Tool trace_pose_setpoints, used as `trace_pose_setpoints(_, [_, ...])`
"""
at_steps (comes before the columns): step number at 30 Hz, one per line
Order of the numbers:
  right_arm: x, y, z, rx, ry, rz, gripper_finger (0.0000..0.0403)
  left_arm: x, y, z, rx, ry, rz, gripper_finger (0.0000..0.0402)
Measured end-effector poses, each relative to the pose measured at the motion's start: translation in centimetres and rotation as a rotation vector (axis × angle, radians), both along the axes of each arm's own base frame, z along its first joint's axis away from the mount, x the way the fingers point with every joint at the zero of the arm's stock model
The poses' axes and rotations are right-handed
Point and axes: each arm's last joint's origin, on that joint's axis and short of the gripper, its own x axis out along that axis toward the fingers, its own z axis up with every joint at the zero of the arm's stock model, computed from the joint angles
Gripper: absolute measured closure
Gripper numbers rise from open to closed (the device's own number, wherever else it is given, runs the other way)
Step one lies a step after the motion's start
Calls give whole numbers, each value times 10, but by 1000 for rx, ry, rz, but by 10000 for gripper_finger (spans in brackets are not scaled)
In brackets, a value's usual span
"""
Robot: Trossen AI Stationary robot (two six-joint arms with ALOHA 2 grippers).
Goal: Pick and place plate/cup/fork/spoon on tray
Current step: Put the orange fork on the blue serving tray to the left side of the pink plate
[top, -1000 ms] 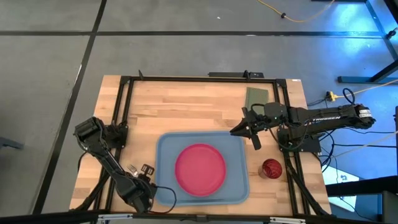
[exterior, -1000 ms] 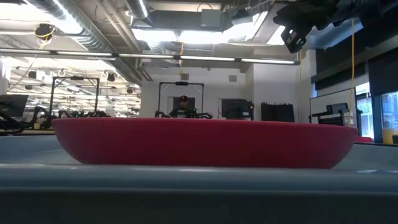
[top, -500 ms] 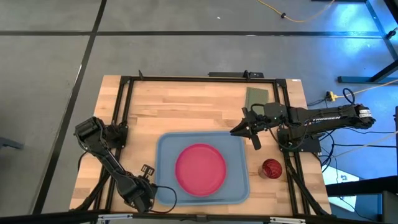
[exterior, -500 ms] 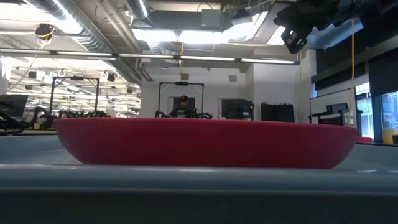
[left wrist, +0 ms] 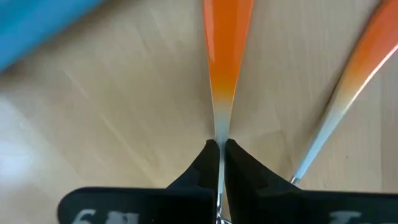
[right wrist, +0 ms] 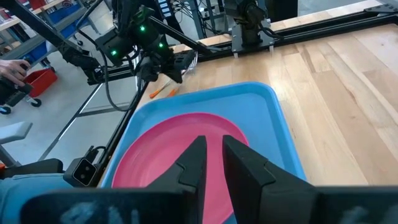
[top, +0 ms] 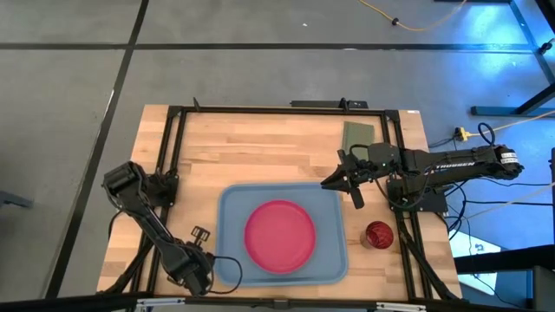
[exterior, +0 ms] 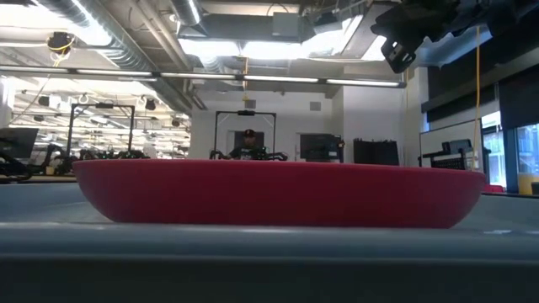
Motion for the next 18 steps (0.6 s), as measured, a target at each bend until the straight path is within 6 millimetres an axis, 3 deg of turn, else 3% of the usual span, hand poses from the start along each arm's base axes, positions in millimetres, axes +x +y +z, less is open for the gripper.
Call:
trace_pose_setpoints(9, [0,0,0,0,0,0,345,-4,2,9,-21,73,2,401])
trace_pose_setpoints(18, [0,0,0,-3,0,1,345,-4,-1,35,16,143,-43,398])
